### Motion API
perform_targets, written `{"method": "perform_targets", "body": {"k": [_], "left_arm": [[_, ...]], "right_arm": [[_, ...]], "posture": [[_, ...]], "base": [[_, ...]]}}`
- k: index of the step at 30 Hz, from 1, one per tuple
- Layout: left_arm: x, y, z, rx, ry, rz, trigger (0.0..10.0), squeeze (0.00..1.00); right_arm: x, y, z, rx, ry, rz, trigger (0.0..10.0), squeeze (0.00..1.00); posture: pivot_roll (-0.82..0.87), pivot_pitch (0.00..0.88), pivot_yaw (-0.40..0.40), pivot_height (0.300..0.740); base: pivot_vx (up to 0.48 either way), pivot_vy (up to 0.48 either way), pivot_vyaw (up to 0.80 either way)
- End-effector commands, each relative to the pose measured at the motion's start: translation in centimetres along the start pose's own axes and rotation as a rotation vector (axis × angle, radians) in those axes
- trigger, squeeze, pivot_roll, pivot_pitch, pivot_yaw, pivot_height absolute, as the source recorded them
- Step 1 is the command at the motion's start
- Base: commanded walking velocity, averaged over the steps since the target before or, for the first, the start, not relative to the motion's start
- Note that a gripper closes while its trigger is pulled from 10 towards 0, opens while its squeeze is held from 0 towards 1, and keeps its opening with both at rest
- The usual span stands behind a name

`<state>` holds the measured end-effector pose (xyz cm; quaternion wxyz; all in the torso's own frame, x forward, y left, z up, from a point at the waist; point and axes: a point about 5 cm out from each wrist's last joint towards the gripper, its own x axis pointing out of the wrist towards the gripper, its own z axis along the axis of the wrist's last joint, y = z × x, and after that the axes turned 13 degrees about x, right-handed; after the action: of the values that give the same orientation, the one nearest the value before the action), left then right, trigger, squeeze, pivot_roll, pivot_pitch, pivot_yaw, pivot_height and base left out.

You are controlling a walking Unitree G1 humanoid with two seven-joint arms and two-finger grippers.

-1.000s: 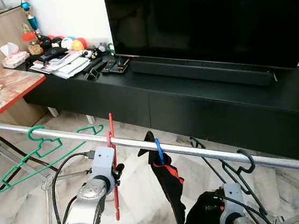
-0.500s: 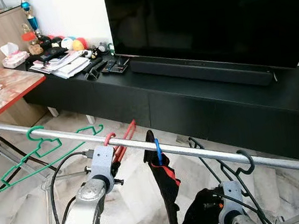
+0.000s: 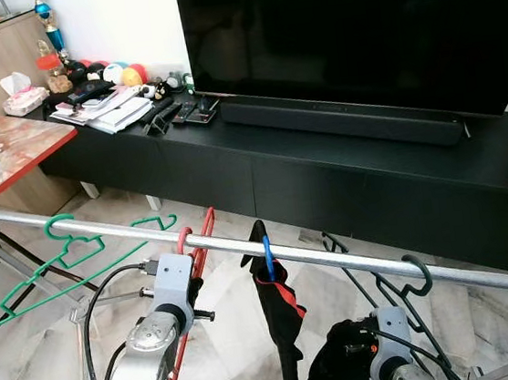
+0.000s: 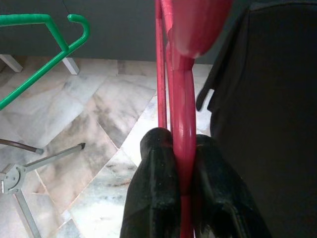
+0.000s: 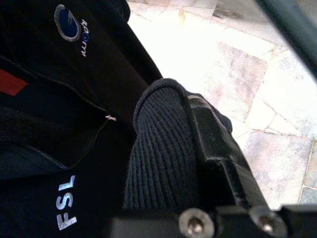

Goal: Hang hanger

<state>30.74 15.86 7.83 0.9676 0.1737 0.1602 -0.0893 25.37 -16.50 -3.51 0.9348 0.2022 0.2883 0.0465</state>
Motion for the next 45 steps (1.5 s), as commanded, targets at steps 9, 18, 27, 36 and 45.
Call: {"method": "perform_targets", "body": {"k": [9,18,27,36,45], "left_arm": [[-1.9,0.6,-1.1,-0.071,-0.092,0.022,0.0,0.0],[-4.1,1.7,-1.4,-0.06,-0.165,0.072,0.0,0.0],[-5.2,0.9,-1.8,-0.017,-0.192,0.03,0.0,0.0],[-7.4,0.7,-5.5,0.011,-0.084,0.04,10.0,0.0],[-7.1,0.3,-7.1,-0.017,-0.037,0.062,10.0,0.0]], "right_arm": [[-0.3,-1.0,0.3,-0.017,-0.003,-0.018,10.0,0.0],[-1.1,-2.5,-0.2,-0.022,0.029,-0.064,10.0,0.0],[-1.1,-2.6,-0.4,-0.018,0.044,-0.077,10.0,0.0],[-0.8,-2.5,-0.3,-0.016,0.061,-0.099,10.0,0.0],[-0.6,-1.3,-1.7,0.007,0.101,-0.125,10.0,0.0]], "posture": [[0.01,0.038,0.021,0.74],[0.02,0.044,0.007,0.74],[0.01,0.047,0.008,0.74],[0.02,0.05,0.014,0.74],[0.02,0.043,0.025,0.74]], "base": [[0.0,0.0,0.0],[0.0,0.0,0.0],[0.0,0.0,0.0],[0.0,0.0,0.0],[0.0,0.0,0.0]]}}
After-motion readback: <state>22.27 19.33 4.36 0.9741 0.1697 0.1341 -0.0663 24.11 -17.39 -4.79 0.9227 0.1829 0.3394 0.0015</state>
